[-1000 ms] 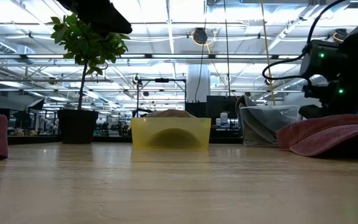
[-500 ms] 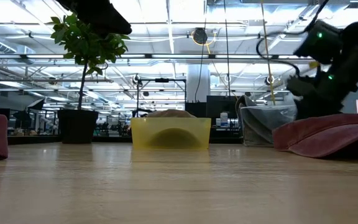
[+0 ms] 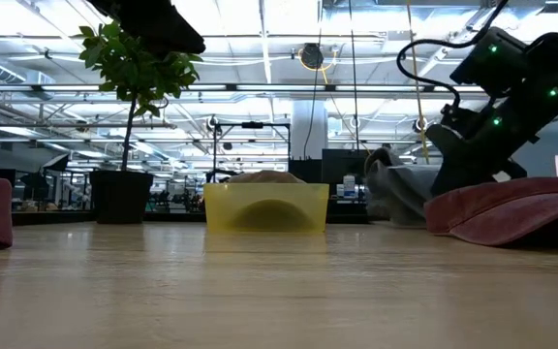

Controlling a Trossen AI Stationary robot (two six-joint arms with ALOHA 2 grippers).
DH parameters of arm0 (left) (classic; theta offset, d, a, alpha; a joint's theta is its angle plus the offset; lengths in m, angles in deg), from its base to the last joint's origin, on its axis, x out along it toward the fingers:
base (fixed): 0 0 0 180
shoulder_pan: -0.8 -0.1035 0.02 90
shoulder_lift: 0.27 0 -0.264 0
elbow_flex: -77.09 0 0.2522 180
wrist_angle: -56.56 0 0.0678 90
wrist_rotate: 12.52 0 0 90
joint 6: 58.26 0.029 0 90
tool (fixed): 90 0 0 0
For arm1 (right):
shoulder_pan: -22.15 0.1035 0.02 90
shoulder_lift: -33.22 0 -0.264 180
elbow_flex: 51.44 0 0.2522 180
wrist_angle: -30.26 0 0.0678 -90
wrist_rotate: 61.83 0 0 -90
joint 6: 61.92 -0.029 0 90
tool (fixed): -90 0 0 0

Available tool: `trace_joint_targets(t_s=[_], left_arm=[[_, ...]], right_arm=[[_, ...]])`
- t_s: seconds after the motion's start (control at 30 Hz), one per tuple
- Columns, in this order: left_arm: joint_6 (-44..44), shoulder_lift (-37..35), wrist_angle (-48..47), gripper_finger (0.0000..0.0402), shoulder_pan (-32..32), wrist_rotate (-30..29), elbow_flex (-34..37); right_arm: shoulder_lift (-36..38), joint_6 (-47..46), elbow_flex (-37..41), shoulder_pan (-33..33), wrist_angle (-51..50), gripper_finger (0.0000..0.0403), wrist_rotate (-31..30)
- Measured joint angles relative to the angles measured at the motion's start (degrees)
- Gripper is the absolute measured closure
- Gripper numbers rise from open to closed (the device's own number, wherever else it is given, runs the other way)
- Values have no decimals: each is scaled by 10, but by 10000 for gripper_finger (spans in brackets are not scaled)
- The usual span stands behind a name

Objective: Pick & Place hat
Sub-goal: Adjust the transparent bin on the table, then put the top red cap into the yellow bin

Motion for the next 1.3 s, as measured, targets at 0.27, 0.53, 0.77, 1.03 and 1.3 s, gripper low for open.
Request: trace_joint_targets(t_s=[0.27, 0.53, 0.77, 1.03, 1.3], left_arm=[[8, 0, 0, 337, 0, 0, 0], [2, 0, 0, 337, 0, 0, 0], [1, 0, -15, 337, 0, 0, 0], [-4, 0, -19, 337, 0, 0, 0], [-10, 0, -28, 337, 0, 0, 0]], right_arm=[[0, 6, 0, 0, -22, 348, -69], [0, 10, 0, 0, -22, 348, -52], [2, 15, 0, 10, -23, 348, 41], [43, 14, 0, 51, -24, 348, 66], [89, 22, 0, 140, 8, 348, 186]])
